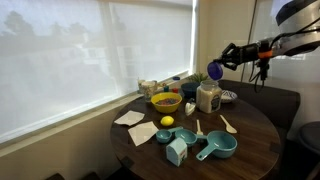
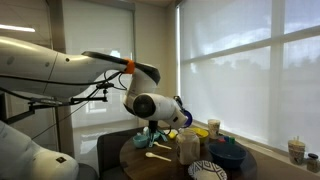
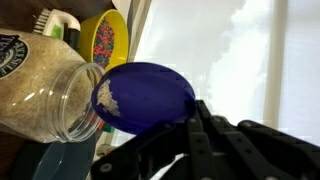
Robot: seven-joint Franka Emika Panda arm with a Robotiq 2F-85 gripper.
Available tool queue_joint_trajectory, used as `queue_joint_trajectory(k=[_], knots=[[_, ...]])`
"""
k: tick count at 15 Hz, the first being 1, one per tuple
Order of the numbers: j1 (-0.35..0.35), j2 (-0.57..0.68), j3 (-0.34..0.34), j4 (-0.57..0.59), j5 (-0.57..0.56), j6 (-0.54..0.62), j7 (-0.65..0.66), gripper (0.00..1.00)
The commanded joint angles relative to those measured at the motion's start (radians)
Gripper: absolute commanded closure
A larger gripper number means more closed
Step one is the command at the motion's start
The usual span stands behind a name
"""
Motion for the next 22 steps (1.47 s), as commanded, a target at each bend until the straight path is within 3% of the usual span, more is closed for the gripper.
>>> queue_joint_trajectory(k=[1,11,18,22], knots=[[0.065,-0.041,-0.048,-0.001,0.119,0.018,-0.116,0.99],[0.101,-0.018,-0.110,0.010,0.344,0.010,-0.352,0.99],[0.098,-0.035,-0.136,0.000,0.411,-0.028,-0.390,0.99],[0.084,0.002,-0.127,-0.011,0.387,0.006,-0.362,0.99]])
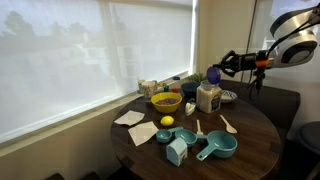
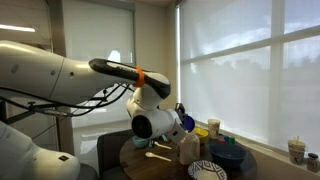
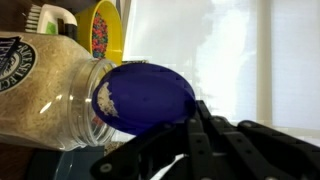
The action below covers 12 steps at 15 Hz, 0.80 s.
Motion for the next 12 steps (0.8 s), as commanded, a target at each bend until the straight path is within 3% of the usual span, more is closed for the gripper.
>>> queue_joint_trajectory(k=[1,2,3,4,5,6,7,10,11,12], knots=[[0.012,-0.019,-0.024,-0.008,0.056,-0.030,-0.030,0.99],[0.000,0.016,-0.008,-0.016,-0.014,0.000,-0.002,0.99],[0.011,-0.015,-0.025,-0.010,0.041,-0.033,-0.014,0.99],[-0.002,0.018,-0.005,-0.015,-0.009,0.000,-0.005,0.99],[0.011,-0.017,-0.027,-0.006,0.067,-0.037,-0.029,0.99],[-0.001,0.015,-0.007,-0.011,0.011,-0.006,-0.013,0.99],[0.007,-0.012,-0.025,-0.003,0.082,-0.032,-0.034,0.99],[0.002,-0.001,-0.019,0.000,0.099,-0.016,-0.025,0.99],[-0.008,0.023,-0.007,-0.004,0.059,0.009,-0.032,0.99],[-0.001,0.002,-0.019,-0.001,0.096,-0.012,-0.033,0.99]])
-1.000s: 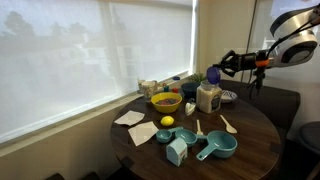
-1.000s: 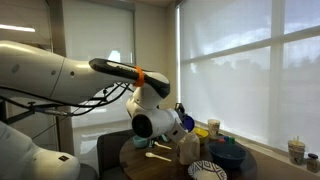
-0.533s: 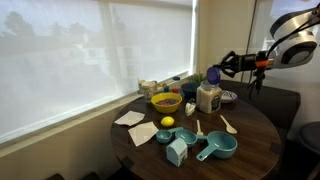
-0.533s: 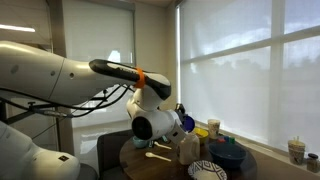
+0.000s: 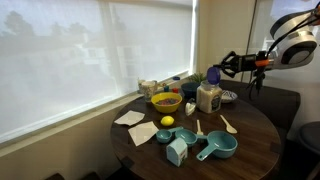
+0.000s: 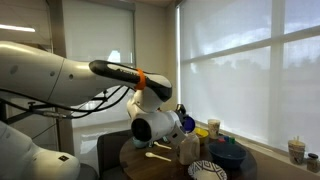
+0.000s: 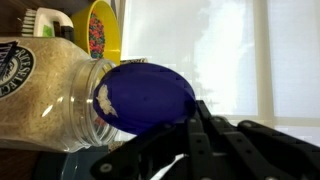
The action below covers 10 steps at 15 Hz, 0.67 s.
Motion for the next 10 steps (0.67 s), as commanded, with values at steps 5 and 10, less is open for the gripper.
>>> queue_joint_trajectory(k=[5,10], knots=[[-0.006,-0.015,-0.022,0.001,0.071,-0.029,-0.058,0.99],[0.004,-0.015,-0.027,-0.011,0.050,-0.037,-0.016,0.99]])
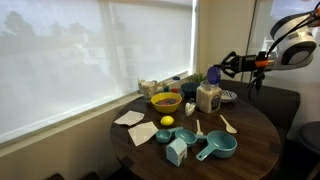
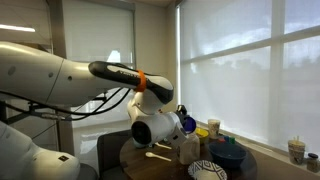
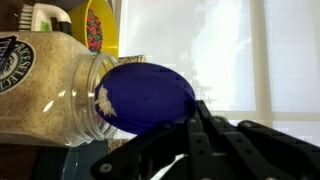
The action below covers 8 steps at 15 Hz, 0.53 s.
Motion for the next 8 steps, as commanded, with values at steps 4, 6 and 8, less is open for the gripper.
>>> queue_joint_trajectory(k=[4,6,8], knots=[[0.007,-0.032,-0.019,-0.011,0.074,-0.051,-0.007,0.99],[0.004,-0.020,-0.014,-0.018,0.032,-0.044,0.006,0.99],[-0.006,0.018,0.008,-0.025,-0.032,0.000,0.045,0.99]])
